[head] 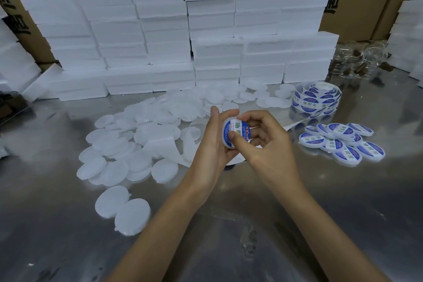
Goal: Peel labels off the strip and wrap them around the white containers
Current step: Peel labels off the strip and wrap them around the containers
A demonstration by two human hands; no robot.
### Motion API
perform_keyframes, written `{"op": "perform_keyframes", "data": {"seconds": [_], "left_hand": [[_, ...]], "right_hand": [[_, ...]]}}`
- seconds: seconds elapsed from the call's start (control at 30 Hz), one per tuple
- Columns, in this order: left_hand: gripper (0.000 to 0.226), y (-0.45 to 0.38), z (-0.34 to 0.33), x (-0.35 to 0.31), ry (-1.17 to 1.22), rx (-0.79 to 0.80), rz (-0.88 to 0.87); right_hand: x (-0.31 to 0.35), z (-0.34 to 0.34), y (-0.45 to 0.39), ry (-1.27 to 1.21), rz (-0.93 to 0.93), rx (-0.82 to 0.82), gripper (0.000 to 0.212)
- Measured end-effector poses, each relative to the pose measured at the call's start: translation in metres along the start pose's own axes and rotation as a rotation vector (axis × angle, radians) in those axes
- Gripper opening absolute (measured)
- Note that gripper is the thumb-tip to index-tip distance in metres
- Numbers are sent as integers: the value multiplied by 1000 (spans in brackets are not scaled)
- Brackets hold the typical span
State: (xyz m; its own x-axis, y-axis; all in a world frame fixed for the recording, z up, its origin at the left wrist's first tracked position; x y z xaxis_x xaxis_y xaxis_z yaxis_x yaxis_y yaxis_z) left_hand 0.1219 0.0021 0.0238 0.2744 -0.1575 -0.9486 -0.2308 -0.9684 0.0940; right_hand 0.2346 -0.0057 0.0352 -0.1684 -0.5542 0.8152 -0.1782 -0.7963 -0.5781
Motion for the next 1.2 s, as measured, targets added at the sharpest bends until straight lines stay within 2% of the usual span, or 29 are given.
{"op": "perform_keyframes", "data": {"seconds": [0.17,0.33,0.4,0.53,0.7,0.8,0.9,0.97,1.03,1.13,1.2], "left_hand": [[60,0,1,1,-40,-25,9],[62,-2,6,3,71,-17,18],[63,-2,8,5,160,-7,41],[63,-4,8,13,387,39,129],[63,-4,0,19,476,144,188],[60,-2,-4,19,510,181,188],[52,1,-10,15,550,240,182],[42,2,-12,15,450,250,156],[31,0,-7,15,182,180,80],[34,0,7,5,-260,12,-119],[34,2,13,-1,-319,-36,-178]], "right_hand": [[-1,1,2,104,23,-7,28],[-1,2,4,258,78,-12,26],[-3,5,4,299,67,-22,36],[-6,9,4,358,33,-12,79],[-10,7,10,619,4,6,58],[-8,5,12,755,41,39,61],[-11,10,10,728,47,4,66],[-14,13,9,714,31,-25,68],[-18,16,8,637,20,-38,62],[-26,17,8,450,-50,4,59],[-32,16,9,306,-115,29,60]]}}
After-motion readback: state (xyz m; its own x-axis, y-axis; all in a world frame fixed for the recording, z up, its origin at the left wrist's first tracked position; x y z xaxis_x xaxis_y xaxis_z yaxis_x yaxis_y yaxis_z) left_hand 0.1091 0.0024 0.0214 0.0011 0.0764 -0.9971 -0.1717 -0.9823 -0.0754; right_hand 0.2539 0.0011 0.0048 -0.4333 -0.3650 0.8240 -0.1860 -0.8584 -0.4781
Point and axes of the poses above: each hand's wrist, its own y-axis away from the middle knuckle, its own z-axis out of the back of the hand, x = y × z, the point moved 8 cm from there along -y, towards the middle knuckle, and after that the axes turned 8 degrees about z, right-handed, at the moved point
